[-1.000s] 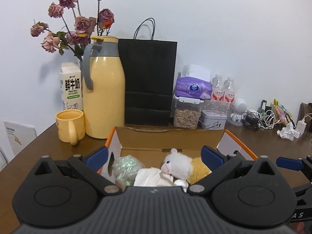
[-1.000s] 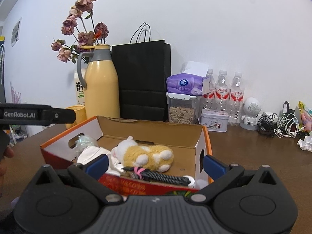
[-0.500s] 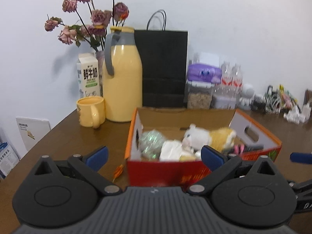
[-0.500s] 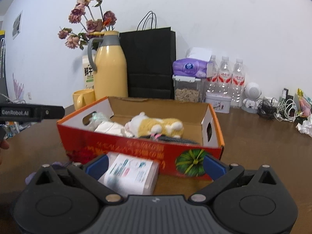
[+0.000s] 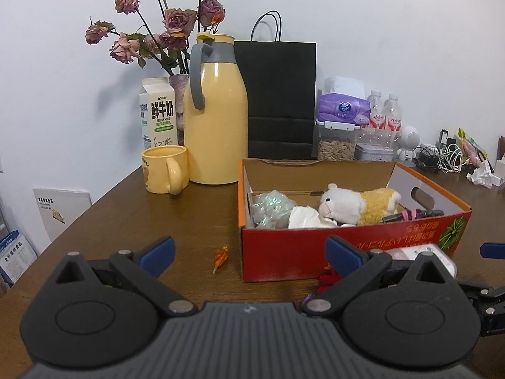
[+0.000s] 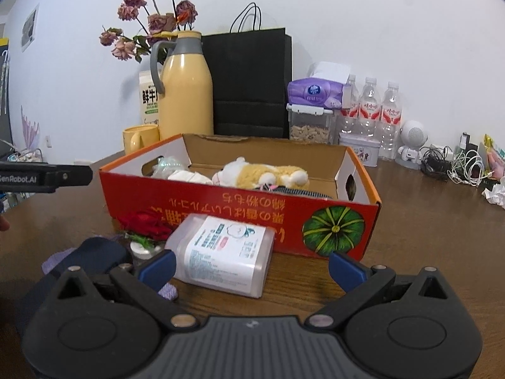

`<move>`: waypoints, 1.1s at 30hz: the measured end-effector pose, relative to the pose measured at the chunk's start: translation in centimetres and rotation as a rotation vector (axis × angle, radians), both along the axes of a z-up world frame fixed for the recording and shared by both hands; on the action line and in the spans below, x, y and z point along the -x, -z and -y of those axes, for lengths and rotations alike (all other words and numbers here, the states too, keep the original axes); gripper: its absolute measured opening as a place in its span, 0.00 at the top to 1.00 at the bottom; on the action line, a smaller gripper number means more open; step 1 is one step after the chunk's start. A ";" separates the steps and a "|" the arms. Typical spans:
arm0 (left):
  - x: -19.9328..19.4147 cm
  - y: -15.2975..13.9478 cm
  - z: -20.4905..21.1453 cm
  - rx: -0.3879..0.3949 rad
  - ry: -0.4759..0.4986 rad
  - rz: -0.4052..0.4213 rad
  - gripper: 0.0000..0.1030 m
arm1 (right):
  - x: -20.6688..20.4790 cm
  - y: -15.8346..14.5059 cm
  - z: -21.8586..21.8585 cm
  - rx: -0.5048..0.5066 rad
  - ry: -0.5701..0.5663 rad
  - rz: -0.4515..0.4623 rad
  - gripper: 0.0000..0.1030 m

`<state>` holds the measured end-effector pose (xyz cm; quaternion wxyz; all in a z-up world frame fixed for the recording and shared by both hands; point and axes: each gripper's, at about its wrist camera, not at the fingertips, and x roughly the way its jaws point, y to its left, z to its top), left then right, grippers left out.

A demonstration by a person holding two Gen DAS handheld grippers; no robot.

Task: Organize objects
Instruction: 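Move the right tool to the white cotton-pad container and grasp it, then lift the white container with the right tool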

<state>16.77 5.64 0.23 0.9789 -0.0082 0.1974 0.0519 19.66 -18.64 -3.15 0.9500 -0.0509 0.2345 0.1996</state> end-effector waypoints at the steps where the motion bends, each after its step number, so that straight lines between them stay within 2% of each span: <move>1: 0.1 0.2 -0.1 0.001 -0.001 0.001 0.00 | 0.0 0.1 0.0 0.003 0.001 -0.002 0.00; 9: 0.2 0.9 -1.2 0.058 0.009 0.016 0.00 | 0.1 0.6 -0.3 0.011 0.007 0.005 0.00; 14: 0.0 1.2 -1.0 0.051 0.011 0.013 0.00 | -0.1 0.8 -0.4 0.010 -0.004 -0.010 0.00; 26: 0.2 1.2 -1.5 0.084 0.002 0.024 0.00 | -1.6 0.9 -2.1 -0.022 -0.018 -0.090 0.00; 30: 0.3 1.2 -1.7 0.097 -0.006 0.027 0.00 | -2.5 0.5 -3.9 -0.033 0.022 -0.102 0.00; 33: 0.2 1.3 -1.9 0.102 -0.017 0.023 0.00 | -3.4 0.7 -5.1 0.000 0.086 -0.118 0.00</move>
